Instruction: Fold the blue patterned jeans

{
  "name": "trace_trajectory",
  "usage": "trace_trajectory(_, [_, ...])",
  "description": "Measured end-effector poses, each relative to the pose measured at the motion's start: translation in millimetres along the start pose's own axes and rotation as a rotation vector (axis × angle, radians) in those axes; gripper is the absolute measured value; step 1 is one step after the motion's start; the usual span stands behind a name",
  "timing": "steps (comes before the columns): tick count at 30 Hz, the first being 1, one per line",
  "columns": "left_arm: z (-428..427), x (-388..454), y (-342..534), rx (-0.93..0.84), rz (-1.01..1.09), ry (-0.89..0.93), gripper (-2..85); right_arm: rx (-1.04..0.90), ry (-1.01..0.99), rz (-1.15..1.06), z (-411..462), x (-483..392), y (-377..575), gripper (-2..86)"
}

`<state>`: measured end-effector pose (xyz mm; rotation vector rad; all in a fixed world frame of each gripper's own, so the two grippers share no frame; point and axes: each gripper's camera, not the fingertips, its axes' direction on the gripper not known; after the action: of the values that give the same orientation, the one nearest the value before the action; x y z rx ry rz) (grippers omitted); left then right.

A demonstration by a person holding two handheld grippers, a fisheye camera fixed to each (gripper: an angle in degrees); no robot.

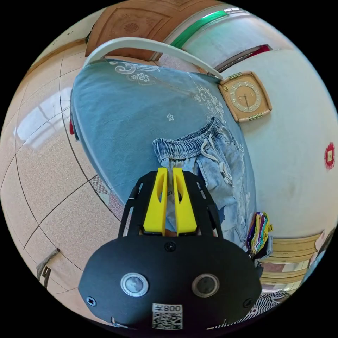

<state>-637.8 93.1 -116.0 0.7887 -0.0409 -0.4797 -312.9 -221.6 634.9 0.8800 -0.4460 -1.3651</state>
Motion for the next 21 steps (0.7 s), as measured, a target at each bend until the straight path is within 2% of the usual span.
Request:
trace_trajectory(3, [-21.0,5.7,0.0,0.045,0.06,0.05,2.7,0.017,-0.108,0.009,8.3,11.6,7.0,1.9])
trace_trajectory(7, [-10.8,14.3,-1.3,0.0,0.127,-0.098,2.8,0.007,-0.079,-0.049,35.9,12.4,14.7,1.4])
trace_trajectory(11, [-3.5,13.0,-1.2,-0.002,0.073,-0.149,4.2,-0.021,-0.185,0.003,73.6,44.2,13.1,2.3])
trace_trajectory(14, [-16.4,26.1,1.4,0.11,0.08,-0.195,5.7,0.072,-0.29,0.088,71.4,80.1,28.2,3.9])
trace_trajectory(16, [-21.4,53.6,0.0,0.184,0.161,-0.201,6.2,0.156,-0.327,0.181,62.6,123.2,45.8,5.6])
trace_trajectory(18, [-15.5,85.4,-5.3,0.203,0.279,-0.163,6.7,0.213,-0.255,0.251,54.1,168.3,58.4,5.9])
trace_trajectory(21, [21.6,150.7,-25.5,0.12,0.487,-0.087,7.9,0.265,-0.063,0.356,44.4,266.0,68.2,6.5])
